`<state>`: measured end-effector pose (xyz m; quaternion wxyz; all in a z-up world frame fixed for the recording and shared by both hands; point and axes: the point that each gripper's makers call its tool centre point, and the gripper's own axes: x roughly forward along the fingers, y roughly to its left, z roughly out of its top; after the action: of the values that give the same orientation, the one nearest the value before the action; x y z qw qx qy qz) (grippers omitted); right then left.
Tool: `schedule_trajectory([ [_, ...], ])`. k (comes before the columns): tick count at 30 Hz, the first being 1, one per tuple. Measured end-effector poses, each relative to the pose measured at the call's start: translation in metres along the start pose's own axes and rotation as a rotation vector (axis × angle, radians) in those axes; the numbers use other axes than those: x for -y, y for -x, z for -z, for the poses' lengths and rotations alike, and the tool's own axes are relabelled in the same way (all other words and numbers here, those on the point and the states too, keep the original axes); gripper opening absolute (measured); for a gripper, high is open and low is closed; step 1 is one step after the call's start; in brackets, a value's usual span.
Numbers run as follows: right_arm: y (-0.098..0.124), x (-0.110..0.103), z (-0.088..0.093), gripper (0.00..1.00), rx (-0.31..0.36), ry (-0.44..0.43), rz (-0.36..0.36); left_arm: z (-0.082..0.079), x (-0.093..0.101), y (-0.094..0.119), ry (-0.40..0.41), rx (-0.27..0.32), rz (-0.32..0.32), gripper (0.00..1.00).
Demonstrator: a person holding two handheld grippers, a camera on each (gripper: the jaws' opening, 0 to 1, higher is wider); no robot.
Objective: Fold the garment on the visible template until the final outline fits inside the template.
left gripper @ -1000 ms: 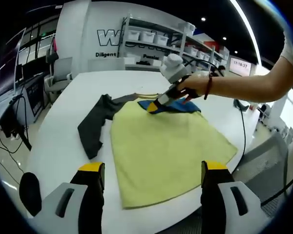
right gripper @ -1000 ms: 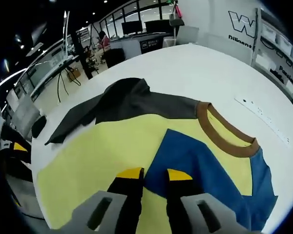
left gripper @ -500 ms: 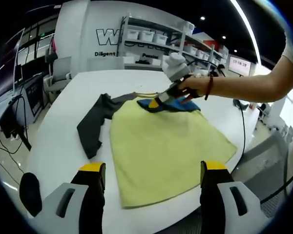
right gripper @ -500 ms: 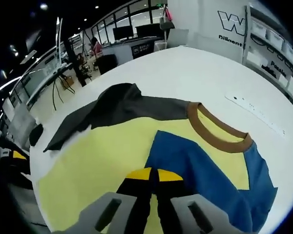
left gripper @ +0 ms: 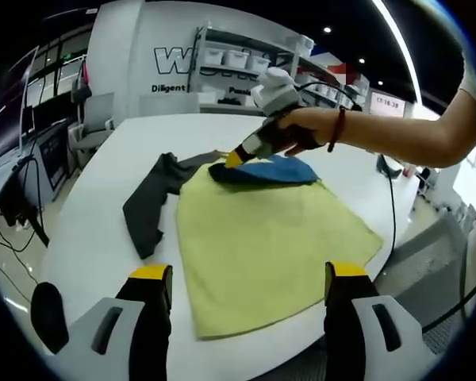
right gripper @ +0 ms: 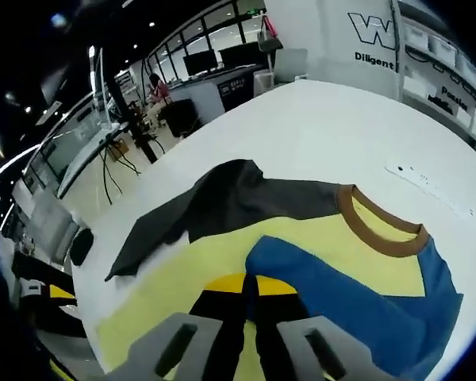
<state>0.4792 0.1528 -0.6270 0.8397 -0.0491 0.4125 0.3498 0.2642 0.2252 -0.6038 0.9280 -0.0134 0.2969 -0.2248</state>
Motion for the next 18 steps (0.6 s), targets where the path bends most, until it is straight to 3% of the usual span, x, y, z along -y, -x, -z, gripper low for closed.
schedule_trajectory([
  [4, 0.001, -0.007, -0.012, 0.0, 0.039, 0.0, -0.005, 0.0, 0.0, 0.0, -0.001, -0.002, 0.001, 0.79],
  [6, -0.002, -0.015, -0.026, 0.0, 0.096, -0.016, -0.02, 0.001, 0.0, 0.0, -0.004, -0.004, 0.0, 0.79],
  [8, -0.008, -0.024, -0.027, 0.0, 0.099, -0.043, -0.042, 0.0, 0.0, 0.0, -0.001, -0.001, 0.001, 0.79],
  [18, -0.037, -0.032, -0.002, 0.0, 0.008, -0.022, -0.034, -0.001, 0.002, 0.0, -0.002, -0.003, -0.003, 0.79],
])
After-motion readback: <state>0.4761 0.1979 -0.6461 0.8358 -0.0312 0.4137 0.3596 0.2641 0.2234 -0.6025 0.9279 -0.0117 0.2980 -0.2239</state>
